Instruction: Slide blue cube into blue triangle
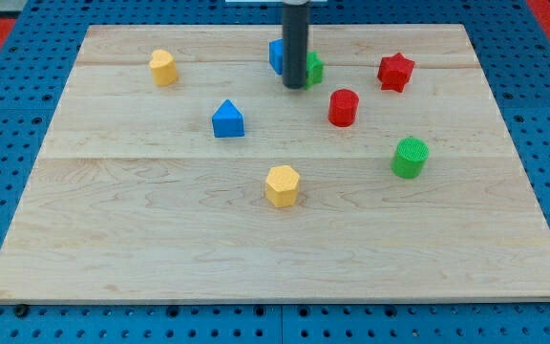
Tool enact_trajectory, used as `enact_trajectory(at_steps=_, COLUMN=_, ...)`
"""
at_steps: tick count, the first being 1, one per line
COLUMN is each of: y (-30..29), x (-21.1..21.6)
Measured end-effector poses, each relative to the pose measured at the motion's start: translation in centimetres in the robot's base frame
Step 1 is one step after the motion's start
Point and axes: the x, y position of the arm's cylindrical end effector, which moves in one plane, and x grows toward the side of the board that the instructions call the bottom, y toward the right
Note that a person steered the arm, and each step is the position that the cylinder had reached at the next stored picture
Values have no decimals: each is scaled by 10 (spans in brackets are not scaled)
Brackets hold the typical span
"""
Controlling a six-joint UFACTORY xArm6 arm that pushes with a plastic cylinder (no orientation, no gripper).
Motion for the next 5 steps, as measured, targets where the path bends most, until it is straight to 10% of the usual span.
enact_trajectory(at_steps=5, y=-45, x=-50)
